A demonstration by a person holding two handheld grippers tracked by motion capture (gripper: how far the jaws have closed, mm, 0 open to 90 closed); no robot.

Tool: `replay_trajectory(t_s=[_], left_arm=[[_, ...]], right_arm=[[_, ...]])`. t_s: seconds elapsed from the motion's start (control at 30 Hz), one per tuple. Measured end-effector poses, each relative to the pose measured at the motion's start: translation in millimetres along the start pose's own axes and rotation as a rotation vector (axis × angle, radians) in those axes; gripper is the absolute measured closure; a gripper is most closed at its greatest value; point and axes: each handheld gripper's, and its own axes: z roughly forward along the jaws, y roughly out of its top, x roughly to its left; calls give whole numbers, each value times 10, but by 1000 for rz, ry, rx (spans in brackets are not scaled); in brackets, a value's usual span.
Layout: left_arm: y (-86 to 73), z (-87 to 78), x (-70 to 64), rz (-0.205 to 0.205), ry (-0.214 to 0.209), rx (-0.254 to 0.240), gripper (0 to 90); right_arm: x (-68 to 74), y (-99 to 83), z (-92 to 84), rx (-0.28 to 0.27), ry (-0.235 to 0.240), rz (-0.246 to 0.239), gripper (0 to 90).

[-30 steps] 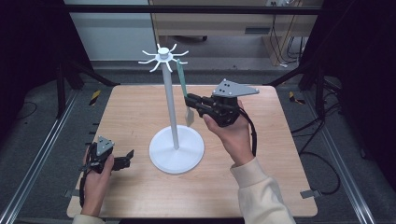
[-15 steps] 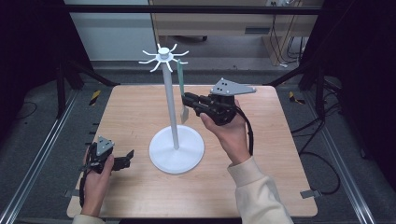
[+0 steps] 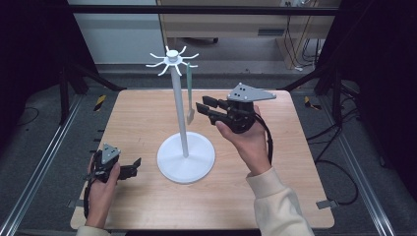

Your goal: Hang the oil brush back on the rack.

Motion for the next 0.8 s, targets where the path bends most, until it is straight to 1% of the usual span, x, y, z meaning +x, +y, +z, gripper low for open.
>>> replay_trajectory(t_s=[0.03, 0.07, 0.1, 0.13, 0.17, 0.2, 0.23, 0.37, 0.47, 0.53, 0.6, 0.67, 0.7, 0.8], left_arm=[[1, 0, 0, 0, 0, 1, 26], [1, 0, -2, 2, 0, 1, 25], [1, 0, -2, 2, 0, 1, 26], [1, 1, -3, 1, 0, 1, 25], [1, 0, -2, 3, 1, 2, 25], [1, 0, -2, 3, 1, 2, 25], [0, 2, -2, 3, 1, 2, 25], [-1, 2, -2, 2, 2, 1, 25], [-1, 0, -2, 2, 1, 2, 25], [-1, 2, -3, 2, 1, 2, 25], [-3, 6, -7, 3, 0, 5, 25], [-2, 4, -7, 2, 0, 4, 25], [-1, 1, -6, 3, 0, 3, 25], [-3, 2, -7, 1, 0, 4, 25]], right_arm=[[3, -4, -11, 11, -17, -7, 574], [7, -21, -40, 31, -53, -22, 487], [7, -21, -40, 31, -53, -22, 487], [6, -37, -64, 40, -84, -27, 418], [4, -47, -79, 41, -106, -36, 394], [4, -47, -79, 41, -106, -36, 394], [-5, -68, -108, 52, -142, -50, 339], [-62, -123, -164, 77, -202, -48, 241], [-115, -175, -201, 119, -241, -51, 165], [-153, -225, -241, 134, -252, -39, 141], [-198, -292, -288, 136, -260, -39, 116], [-222, -325, -315, 141, -264, -34, 113], [-276, -406, -378, 147, -267, -21, 104], [-315, -472, -420, 151, -267, -11, 97]])
